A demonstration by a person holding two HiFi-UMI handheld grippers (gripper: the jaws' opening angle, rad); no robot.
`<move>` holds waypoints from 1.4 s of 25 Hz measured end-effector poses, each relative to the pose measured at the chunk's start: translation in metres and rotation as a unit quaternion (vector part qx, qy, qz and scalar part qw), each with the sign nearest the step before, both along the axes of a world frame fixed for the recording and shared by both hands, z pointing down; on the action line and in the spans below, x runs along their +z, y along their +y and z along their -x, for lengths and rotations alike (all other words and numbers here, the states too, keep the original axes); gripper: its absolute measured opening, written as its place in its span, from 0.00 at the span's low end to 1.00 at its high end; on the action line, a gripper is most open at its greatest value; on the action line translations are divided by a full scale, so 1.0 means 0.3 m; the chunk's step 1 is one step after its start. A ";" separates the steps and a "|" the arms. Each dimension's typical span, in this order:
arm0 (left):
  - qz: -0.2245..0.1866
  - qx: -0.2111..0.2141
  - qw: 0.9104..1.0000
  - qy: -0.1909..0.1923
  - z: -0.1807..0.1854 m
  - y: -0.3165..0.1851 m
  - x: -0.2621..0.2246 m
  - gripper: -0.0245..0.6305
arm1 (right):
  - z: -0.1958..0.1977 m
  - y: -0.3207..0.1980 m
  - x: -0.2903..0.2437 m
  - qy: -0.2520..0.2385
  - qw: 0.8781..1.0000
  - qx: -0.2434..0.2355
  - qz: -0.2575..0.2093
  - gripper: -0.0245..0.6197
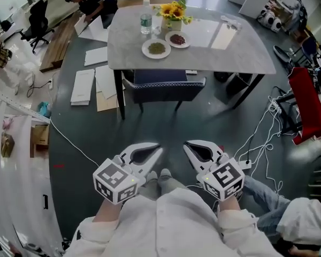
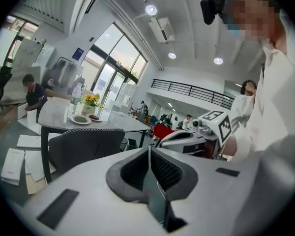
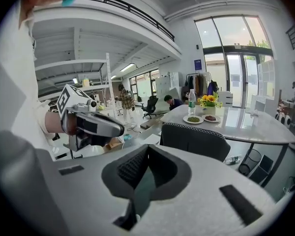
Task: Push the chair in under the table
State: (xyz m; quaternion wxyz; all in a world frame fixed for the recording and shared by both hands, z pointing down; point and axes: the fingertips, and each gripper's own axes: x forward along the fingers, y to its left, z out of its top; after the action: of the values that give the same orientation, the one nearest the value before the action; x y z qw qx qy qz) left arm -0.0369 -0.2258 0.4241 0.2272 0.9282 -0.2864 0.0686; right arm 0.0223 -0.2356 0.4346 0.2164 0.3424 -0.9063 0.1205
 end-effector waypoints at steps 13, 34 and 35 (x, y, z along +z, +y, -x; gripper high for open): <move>0.046 -0.024 0.998 -0.041 -0.119 -0.022 0.066 0.08 | -0.112 0.074 -0.038 0.015 0.995 -0.094 0.027 0.04; 0.051 -0.033 0.996 -0.062 -0.201 0.001 0.049 0.08 | -0.118 0.068 -0.087 0.003 0.997 -0.070 -0.027 0.04; 0.050 -0.035 0.996 -0.061 -0.197 0.003 0.041 0.08 | -0.109 0.068 -0.098 0.007 0.997 -0.066 -0.038 0.04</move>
State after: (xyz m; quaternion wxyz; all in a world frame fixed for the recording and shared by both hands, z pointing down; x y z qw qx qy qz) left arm 0.0223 -0.2250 0.4366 0.2574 0.8993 -0.3283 0.1314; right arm 0.0549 -0.2152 0.4053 0.2172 0.2908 -0.9292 0.0695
